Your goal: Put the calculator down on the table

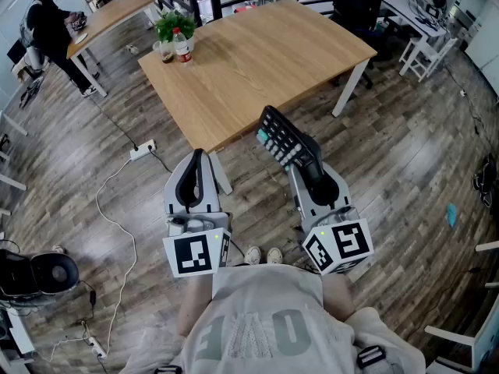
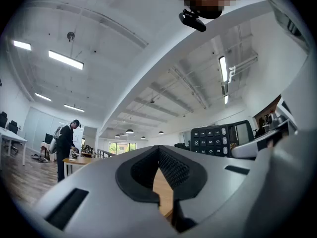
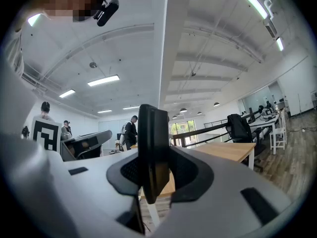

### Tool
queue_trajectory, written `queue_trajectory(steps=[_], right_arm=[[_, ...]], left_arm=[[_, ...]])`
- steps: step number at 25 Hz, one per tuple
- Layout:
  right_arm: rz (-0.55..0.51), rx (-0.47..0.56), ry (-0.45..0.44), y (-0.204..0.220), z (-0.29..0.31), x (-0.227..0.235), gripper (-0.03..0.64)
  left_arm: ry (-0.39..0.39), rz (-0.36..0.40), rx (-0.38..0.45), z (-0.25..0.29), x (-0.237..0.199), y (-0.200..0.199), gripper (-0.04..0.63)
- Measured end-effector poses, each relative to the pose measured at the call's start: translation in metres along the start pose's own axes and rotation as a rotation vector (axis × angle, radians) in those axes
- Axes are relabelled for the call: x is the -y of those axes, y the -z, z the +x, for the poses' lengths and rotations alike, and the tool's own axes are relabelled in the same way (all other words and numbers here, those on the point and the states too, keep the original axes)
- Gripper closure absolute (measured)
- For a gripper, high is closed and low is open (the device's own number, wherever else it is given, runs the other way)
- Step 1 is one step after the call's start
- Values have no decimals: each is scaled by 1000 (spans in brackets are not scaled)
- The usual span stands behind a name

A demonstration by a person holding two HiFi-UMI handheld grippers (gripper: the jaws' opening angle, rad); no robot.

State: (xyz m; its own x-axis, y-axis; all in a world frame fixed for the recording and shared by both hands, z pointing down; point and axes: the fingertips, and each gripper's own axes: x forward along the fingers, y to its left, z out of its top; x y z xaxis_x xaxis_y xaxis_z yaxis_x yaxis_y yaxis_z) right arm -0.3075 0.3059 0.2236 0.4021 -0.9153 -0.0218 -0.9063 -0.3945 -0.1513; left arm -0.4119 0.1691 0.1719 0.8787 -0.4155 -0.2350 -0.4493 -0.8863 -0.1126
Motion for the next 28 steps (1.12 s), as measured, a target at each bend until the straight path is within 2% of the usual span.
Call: queue_trajectory(steps=[7, 15, 22, 28], right_arm=[[-17, 9, -2, 2, -7, 15, 497], [18, 39, -7, -3, -18, 32, 497], [38, 45, -9, 0, -31, 62, 497], [35, 36, 15, 5, -32, 80, 497]], left_arm=[[-2, 4, 9, 4, 12, -1, 586], [6, 12, 0, 10, 30, 0, 586], [-29, 31, 13, 5, 43, -3, 586], [-71, 9, 1, 7, 32, 7, 586]])
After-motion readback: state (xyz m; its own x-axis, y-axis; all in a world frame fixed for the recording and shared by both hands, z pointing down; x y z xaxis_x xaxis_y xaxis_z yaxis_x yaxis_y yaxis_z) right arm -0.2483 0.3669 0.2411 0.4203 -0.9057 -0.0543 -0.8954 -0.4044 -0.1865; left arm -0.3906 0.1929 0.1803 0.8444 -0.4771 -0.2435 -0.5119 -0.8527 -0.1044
